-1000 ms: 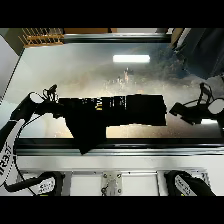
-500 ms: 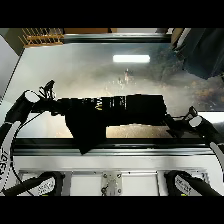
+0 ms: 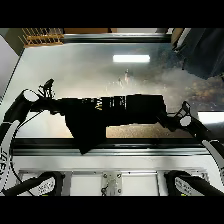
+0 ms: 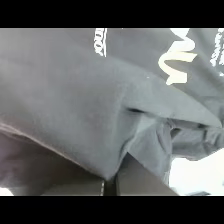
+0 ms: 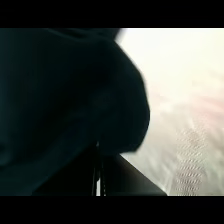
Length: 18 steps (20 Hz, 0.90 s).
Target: Fold the clothes and pants, and hang the long-sleeved shirts on hangers.
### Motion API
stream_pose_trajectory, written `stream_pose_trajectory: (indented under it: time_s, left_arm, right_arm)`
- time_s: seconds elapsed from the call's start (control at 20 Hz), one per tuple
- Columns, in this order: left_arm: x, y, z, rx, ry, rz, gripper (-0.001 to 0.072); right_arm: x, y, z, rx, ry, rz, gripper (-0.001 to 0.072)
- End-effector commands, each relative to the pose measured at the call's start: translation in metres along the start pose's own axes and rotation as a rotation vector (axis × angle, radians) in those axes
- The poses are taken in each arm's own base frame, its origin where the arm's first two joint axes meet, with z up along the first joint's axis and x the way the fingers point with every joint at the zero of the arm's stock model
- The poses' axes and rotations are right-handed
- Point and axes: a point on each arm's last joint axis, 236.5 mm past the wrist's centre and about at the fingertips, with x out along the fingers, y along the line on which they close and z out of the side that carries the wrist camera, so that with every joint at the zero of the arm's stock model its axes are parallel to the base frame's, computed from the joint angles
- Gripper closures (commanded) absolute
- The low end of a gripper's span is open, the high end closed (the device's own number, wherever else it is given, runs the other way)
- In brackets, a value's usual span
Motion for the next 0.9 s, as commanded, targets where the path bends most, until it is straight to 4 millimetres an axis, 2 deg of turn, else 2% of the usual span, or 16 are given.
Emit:
stream_pose_trajectory:
  time_s: [0.0, 0.05, 0.1, 0.15, 0.25, 0.35, 0.4, 0.5, 0.6, 0.65, 0.75, 0.85]
  left_arm:
    - [-0.039, -0.013, 0.033, 0.028, -0.092, -0.019, 0.07]
    - [-0.069, -0.025, 0.051, 0.055, -0.167, -0.032, 0.0699]
    - [-0.101, -0.04, 0.066, 0.091, -0.243, -0.043, 0.0699]
    - [-0.142, -0.057, 0.077, 0.135, -0.333, -0.052, 0.0699]
    - [-0.221, -0.095, 0.081, 0.233, -0.499, -0.064, 0.0699]
    - [-0.295, -0.133, 0.065, 0.322, -0.67, -0.079, 0.0699]
    - [-0.326, -0.149, 0.052, 0.366, -0.746, -0.086, 0.0699]
    - [-0.382, -0.179, 0.018, 0.447, -0.885, -0.099, 0.0699]
    - [-0.424, -0.2, -0.02, 0.488, -0.997, -0.121, 0.0699]
    - [-0.44, -0.207, -0.037, 0.498, -1.045, -0.136, 0.0699]
    - [-0.463, -0.218, -0.068, 0.514, -1.12, -0.162, 0.0699]
    - [-0.48, -0.225, -0.09, 0.51, -1.182, -0.195, 0.0699]
  right_arm:
    - [-0.032, 0.028, 0.037, -0.193, -0.076, 0.022, 0.0699]
    - [-0.056, 0.04, 0.059, -0.252, -0.122, 0.018, 0.0699]
    - [-0.09, 0.057, 0.085, -0.309, -0.189, 0.02, 0.07]
    - [-0.129, 0.079, 0.108, -0.358, -0.263, 0.049, 0.0699]
    - [-0.221, 0.125, 0.141, -0.435, -0.434, 0.127, 0.07]
    - [-0.316, 0.167, 0.154, -0.484, -0.621, 0.22, 0.07]
    - [-0.363, 0.184, 0.152, -0.505, -0.714, 0.271, 0.07]
    - [-0.437, 0.202, 0.141, -0.537, -0.858, 0.344, 0.0699]
    - [-0.491, 0.207, 0.123, -0.558, -0.961, 0.396, 0.0699]
    - [-0.509, 0.207, 0.114, -0.565, -0.996, 0.414, 0.0699]
    - [-0.533, 0.204, 0.097, -0.575, -1.045, 0.439, 0.07]
    - [-0.55, 0.2, 0.084, -0.582, -1.079, 0.456, 0.0699]
